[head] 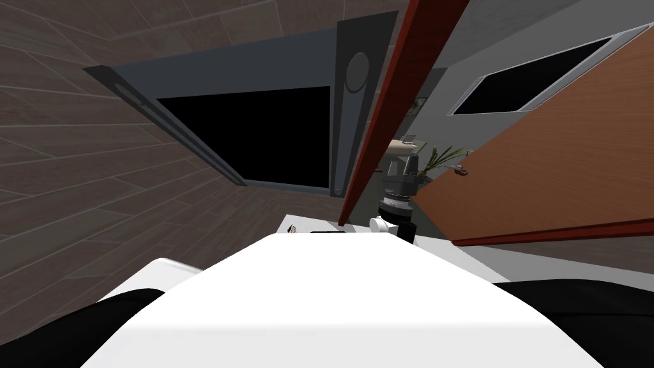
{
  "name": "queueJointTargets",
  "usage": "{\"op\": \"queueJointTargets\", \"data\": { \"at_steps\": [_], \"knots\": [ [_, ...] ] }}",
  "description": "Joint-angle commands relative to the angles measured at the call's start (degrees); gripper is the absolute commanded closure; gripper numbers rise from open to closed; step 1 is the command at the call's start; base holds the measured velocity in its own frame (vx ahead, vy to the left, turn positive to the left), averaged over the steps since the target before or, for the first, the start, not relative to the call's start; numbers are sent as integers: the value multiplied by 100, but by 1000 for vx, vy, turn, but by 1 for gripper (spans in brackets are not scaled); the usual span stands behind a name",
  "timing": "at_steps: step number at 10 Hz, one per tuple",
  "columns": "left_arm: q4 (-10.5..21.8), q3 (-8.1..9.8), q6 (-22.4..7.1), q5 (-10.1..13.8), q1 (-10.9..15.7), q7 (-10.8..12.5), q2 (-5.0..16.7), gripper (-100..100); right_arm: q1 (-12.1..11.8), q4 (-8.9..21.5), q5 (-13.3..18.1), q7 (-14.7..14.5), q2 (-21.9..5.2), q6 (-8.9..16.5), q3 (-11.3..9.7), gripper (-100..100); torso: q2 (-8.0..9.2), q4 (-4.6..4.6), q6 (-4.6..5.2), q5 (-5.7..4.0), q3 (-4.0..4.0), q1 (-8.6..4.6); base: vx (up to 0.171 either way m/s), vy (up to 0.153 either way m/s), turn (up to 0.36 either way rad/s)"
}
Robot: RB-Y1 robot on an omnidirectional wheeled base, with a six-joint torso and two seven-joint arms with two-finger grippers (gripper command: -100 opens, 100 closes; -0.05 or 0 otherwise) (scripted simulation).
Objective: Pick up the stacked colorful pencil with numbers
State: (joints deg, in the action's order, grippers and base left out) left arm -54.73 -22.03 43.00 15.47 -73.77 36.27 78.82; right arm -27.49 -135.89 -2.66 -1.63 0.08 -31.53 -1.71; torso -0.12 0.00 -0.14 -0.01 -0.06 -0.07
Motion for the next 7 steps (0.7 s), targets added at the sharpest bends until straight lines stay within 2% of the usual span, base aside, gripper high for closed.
{"op": "queueJointTargets", "data": {
  "at_steps": [1,2,3,4,7],
  "knots": [
    [0,0,0,0,0,0,0,100,0,0,0,0,0,0,0,0,0,0,0,0,0,0,0,0,0],
    [0,-1,-1,0,0,0,0,100,0,0,0,0,0,0,0,0,1,1,0,0,1,0,0,0,0],
    [0,-1,-2,-1,-1,0,0,0,0,0,0,0,0,0,0,0,2,1,0,-1,1,0,0,0,0],
    [-159,102,-45,79,-154,-14,138,100,0,0,0,0,0,0,0,0,2,1,0,-1,2,0,-17,-1,77],
    [-485,330,-93,256,-493,-32,448,100,0,0,0,0,0,0,0,0,12,3,-4,-6,7,-9,-27,-9,68]
  ]
}}
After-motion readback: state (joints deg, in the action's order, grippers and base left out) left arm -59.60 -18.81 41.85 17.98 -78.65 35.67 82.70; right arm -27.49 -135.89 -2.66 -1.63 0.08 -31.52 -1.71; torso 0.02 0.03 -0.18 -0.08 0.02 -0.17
